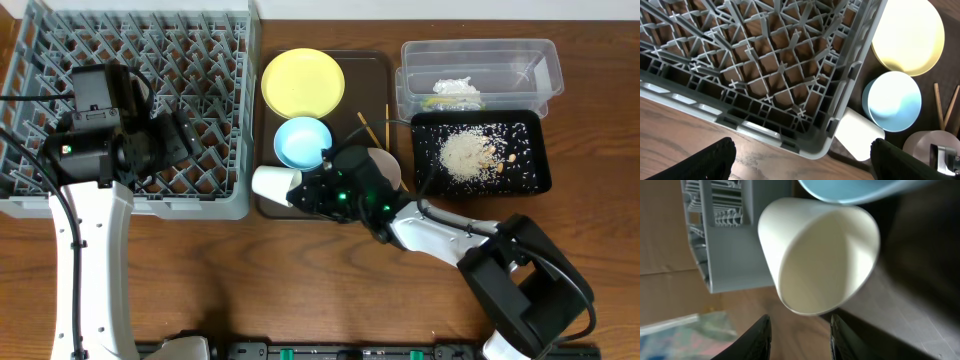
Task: Sort waste into correct bins and load items into the dishwasher
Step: 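Grasp the white cup at the tray's left edge with the right gripper, then lift the white cup with the right gripper above the tray center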
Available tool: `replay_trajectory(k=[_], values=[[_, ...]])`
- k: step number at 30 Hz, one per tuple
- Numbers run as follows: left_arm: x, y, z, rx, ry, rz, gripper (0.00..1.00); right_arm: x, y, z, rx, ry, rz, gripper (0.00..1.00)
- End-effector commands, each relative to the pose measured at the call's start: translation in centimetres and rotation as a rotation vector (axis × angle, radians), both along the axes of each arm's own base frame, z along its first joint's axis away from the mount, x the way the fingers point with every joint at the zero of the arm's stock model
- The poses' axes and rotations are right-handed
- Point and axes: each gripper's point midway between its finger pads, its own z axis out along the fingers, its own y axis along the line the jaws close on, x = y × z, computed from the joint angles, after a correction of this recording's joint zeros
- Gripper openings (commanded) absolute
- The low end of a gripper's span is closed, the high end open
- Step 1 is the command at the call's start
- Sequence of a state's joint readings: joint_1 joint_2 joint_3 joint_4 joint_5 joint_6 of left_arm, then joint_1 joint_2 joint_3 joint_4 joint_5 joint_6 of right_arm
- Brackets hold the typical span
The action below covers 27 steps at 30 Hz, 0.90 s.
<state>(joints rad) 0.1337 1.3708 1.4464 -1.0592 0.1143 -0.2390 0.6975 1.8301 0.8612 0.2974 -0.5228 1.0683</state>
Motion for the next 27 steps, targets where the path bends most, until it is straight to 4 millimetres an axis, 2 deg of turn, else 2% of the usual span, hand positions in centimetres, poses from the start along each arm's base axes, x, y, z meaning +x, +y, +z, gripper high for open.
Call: replay_trajectory(k=[1,5,6,9,14,18,27], values=[[-0.2,-0.1,-0.3,-0.011,0.011,0.006,0.88,-1.1,-0.6,0.2,0.074,0.090,0.030,0.36],[-0.2,0.0,-0.3,-0.010,0.011,0.006,0.88,-0.6,-0.7,1.2,0.144,0.024,0.026,0.38],[-0.2,-0.1,-0.3,-0.011,0.011,0.006,0.88,-0.2,-0.8,1.2,0.147,0.011,0.008,0.41],[-0.2,0.0,-0.3,-0.011,0.011,0.007,0.88,0.9,-1.7,0.3,0.105,-0.004,-0.060,0.46],[-0.2,-0.1,-0.3,-0.011,0.011,0.006,0.88,2.0,-2.1,-0.9,0.065,-0.044,-0.109,0.47],[-0.2,-0.1,-0.3,-0.011,0.011,0.007,0.88,3.4,-1.8,0.6,0.122,-0.138,-0.111,0.50],[-0.2,-0.1,-0.3,-0.011,0.011,0.007,0.88,4.3,-1.1,0.1,0.149,-0.138,-0.116,0.52]])
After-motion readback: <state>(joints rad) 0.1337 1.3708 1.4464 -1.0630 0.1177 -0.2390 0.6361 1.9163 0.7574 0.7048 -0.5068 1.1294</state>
